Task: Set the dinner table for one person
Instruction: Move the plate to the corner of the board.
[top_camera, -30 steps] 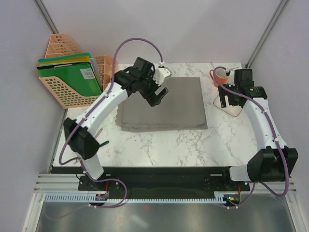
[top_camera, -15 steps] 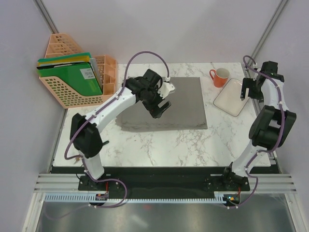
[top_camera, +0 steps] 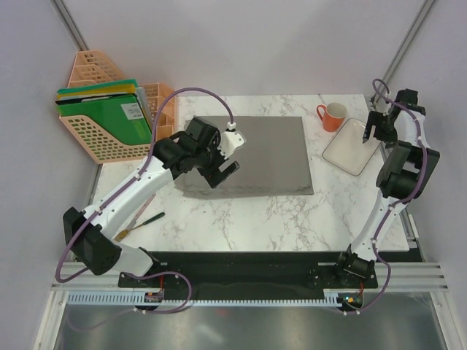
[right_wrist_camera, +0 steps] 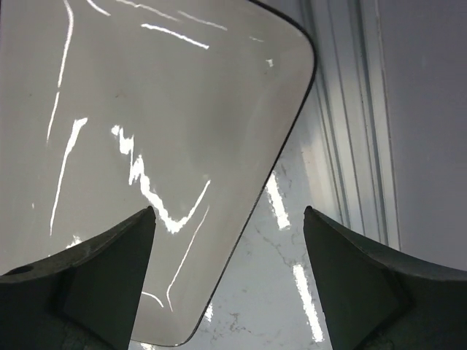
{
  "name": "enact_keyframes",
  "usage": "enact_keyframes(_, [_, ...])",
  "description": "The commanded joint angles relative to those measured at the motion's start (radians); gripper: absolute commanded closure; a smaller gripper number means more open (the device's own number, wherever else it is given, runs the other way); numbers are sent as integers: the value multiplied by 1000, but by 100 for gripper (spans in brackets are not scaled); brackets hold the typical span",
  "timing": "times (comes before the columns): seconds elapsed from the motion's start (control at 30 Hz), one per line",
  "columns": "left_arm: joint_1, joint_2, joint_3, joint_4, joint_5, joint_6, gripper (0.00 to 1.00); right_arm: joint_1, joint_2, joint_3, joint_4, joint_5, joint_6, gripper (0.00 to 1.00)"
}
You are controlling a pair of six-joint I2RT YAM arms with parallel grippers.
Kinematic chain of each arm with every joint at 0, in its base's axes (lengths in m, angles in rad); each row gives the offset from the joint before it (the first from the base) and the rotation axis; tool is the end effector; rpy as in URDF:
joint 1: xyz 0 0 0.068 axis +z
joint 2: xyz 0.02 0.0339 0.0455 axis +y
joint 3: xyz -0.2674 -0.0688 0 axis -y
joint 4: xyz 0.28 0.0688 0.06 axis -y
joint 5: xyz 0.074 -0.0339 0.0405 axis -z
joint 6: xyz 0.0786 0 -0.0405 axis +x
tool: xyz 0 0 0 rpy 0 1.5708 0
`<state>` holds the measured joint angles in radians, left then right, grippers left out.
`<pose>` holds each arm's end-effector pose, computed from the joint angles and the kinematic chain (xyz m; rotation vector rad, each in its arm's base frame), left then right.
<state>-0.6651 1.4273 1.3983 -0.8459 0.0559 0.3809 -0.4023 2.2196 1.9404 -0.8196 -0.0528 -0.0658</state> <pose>0.2814 -0.2263 0.3130 1.2470 2.1130 -0.1939 0.4954 -0.2063 0.1713 0.4303 2.6345 -0.0803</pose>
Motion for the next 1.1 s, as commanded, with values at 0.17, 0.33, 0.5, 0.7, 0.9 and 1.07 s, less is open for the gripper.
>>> enact_keyframes(0.17, [18,-19,-61,87,-50,44,0,-30,72,101,11,-9,14,11])
enact_keyframes(0.33, [21,8,-42,88,-42,38,0,-30,136,140,13,-41,20,12])
enact_keyframes(0.5, [24,-10,-53,87,-48,44,0,-30,181,138,34,-65,35,18])
enact_keyframes(0.7, [33,-18,-67,90,-51,50,0,-30,203,97,56,-116,44,82])
enact_keyframes(0.9, [35,1,-52,97,-48,47,0,-30,137,-26,65,-117,-6,100])
enact_keyframes(1.07, [36,1,-45,97,-44,44,0,-30,62,-125,89,-99,-54,100])
